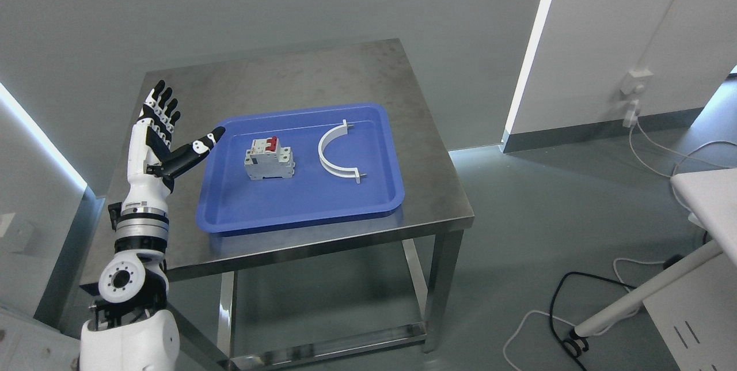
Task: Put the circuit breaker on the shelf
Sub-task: 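Reach the left hand toward the grey circuit breaker in the blue tray, then close the left hand fingers around the circuit breaker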
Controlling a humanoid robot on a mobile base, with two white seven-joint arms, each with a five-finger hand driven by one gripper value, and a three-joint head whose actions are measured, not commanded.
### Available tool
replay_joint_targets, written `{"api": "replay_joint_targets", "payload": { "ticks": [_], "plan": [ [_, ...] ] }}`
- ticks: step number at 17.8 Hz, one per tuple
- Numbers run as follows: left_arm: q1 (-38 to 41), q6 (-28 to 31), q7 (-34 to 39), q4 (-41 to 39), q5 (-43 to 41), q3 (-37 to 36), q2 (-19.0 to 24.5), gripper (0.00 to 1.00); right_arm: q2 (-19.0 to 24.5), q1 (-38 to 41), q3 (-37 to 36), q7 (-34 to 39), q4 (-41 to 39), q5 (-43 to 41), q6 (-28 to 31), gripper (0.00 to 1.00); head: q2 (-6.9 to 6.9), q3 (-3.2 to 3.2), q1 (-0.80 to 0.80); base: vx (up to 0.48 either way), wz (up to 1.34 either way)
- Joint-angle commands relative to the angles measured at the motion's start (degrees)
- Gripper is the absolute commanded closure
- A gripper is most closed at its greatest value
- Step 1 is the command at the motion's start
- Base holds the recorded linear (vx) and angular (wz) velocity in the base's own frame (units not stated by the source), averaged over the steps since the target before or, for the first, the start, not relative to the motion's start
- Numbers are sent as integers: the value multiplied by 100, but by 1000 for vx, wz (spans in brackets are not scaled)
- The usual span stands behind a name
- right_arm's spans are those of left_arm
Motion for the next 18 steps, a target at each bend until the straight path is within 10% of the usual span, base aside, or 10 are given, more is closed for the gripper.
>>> {"api": "replay_joint_targets", "payload": {
  "ticks": [1,6,11,18],
  "plan": [
    [8,-6,-36,12,-188,-29,191,0,-100,0,114,-1,0,0,373,0,0,0,0,0,0],
    [-176,-6,-350,3,-170,-107,533,0,-100,0,114,-1,0,0,373,0,0,0,0,0,-16],
    [-343,108,-2575,12,-283,-1109,1877,3,-100,0,114,-1,0,0,373,0,0,0,0,-1,4],
    [-660,293,-2664,512,-2058,-1733,1809,4,-100,0,114,-1,0,0,373,0,0,0,0,1,-4]
  ]
}}
